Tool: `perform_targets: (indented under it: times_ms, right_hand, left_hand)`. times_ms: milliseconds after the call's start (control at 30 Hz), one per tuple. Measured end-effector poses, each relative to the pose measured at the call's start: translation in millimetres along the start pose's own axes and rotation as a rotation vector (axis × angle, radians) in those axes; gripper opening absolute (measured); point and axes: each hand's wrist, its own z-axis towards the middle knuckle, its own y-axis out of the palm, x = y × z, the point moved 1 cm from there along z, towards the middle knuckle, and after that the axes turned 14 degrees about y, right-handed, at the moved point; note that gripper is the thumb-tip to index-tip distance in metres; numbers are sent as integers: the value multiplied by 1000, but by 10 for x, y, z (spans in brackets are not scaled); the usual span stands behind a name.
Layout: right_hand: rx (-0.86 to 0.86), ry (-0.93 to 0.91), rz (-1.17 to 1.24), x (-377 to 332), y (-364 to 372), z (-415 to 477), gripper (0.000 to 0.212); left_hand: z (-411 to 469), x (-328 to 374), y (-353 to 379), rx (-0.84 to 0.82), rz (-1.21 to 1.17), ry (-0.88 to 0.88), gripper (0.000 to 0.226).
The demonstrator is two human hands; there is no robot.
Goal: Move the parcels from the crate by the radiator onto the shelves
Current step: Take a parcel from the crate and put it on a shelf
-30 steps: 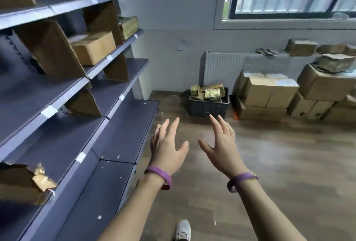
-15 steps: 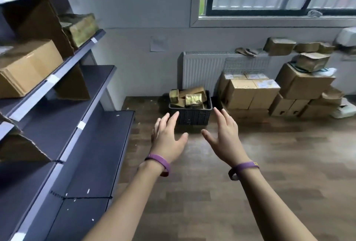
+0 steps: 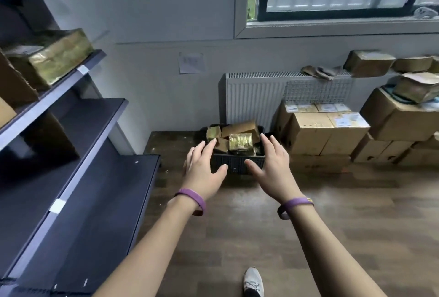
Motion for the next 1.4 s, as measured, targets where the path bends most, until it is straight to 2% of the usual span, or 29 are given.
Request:
perform_targets:
  times_ms: [267, 567, 900, 1100, 1233, 1400]
  right_hand:
    - [-82, -51, -25, -20, -14, 1610, 77]
    - [-113, -108, -107, -144, 357, 3050, 75]
    - [-192, 18, -314, -57, 1068, 4835, 76]
    - [-268, 122, -341, 114, 1506, 5714, 73]
    - [-359, 190, -338, 528, 1985, 6218, 70]
    - [-547, 284, -416, 1391, 2845, 6675, 69]
  left_hand:
    - [1373, -190, 296, -8, 15, -111, 65]
    - [2678, -702, 418, 73, -19, -133, 65]
    - [4632, -1790, 946, -116, -65, -189, 67]
    - [5477, -2307, 1417, -280, -54, -228, 67]
    - [5826, -2779, 2000, -382, -16, -293, 68]
    - [6001, -3381, 3058, -560, 29, -390, 69]
